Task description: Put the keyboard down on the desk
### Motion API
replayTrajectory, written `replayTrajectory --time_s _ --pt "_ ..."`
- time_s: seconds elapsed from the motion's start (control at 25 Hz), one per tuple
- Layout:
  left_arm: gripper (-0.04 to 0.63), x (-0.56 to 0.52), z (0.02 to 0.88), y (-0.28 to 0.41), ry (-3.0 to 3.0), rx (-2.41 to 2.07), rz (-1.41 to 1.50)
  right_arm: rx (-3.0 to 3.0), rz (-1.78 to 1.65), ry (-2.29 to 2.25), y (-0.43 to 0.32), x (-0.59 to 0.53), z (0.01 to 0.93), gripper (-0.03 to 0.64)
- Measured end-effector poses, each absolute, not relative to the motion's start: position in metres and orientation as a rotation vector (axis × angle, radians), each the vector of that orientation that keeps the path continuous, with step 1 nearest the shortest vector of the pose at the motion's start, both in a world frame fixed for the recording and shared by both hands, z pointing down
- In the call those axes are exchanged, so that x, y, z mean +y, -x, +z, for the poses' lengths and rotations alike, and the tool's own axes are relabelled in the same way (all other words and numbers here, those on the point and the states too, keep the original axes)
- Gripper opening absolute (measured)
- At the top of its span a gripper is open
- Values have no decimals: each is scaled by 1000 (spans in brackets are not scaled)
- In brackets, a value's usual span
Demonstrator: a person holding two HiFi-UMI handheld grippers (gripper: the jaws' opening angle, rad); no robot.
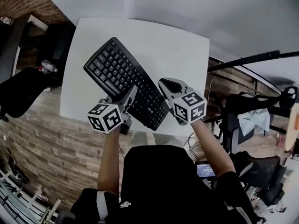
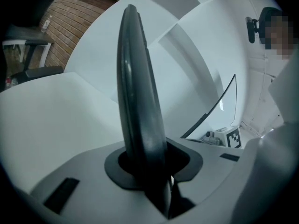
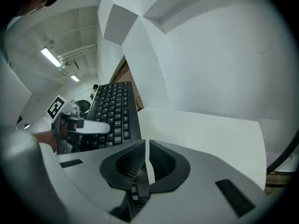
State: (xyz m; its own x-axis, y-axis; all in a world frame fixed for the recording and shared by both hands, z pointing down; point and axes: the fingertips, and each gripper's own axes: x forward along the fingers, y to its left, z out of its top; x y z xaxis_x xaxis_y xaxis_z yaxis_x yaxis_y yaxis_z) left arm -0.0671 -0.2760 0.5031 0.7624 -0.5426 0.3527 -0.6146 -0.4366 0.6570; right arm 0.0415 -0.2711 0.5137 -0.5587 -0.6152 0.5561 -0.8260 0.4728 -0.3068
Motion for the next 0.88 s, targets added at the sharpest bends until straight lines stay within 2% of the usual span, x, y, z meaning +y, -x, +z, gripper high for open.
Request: replayTrajectory --time_s 0.28,0.4,0.52,0.72,0.88 --pt "117 -281 541 67 -2075 -810 167 -2322 864 -1084 -31 -276 546 48" --pt "120 -285 550 70 -2054 -796 160 -2314 916 -1012 -25 -276 559 120" --pt "123 -286 554 70 -2066 -780 153 -2329 935 -929 -18 -274 566 145" --pt "123 -291 558 69 -2116 -710 113 -2331 1026 -823 -5 -281 580 222" --pt "124 -301 570 73 -2135 -657 82 -2328 1095 -753 5 -289 595 238"
